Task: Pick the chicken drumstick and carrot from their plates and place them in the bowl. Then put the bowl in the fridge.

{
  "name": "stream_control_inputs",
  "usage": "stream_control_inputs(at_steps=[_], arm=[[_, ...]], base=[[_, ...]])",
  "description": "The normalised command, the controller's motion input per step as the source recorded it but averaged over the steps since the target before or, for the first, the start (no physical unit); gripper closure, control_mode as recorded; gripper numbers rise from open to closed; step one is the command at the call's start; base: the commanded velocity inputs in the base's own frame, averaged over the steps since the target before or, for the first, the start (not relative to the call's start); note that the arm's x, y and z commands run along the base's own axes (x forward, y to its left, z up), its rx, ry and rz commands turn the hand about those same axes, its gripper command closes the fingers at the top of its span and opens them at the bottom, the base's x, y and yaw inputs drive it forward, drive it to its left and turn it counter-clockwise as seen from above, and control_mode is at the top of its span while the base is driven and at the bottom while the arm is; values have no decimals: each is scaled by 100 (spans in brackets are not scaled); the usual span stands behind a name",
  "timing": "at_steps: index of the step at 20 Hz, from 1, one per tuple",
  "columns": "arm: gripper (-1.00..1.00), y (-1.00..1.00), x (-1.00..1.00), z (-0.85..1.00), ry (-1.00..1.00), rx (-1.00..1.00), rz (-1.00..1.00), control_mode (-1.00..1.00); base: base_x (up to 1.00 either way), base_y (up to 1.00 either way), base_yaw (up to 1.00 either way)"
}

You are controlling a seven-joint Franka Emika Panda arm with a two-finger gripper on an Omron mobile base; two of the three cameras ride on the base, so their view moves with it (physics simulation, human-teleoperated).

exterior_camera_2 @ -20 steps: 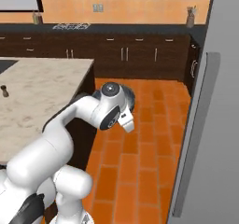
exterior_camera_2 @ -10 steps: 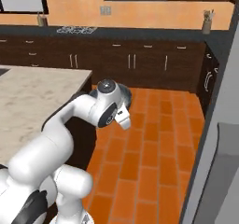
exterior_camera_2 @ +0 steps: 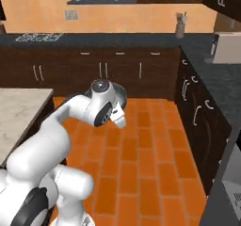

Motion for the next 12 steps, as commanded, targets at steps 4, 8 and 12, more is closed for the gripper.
stream_control_inputs(at_steps=[4,8,12], arm=[[100,0,0,0,0,0,0,100],[100,0,0,0,0,0,0,100],[100,0,0,0,0,0,0,100]], base=[[62,-15,-77],[-14,-9,-86],[-16,0,-89]])
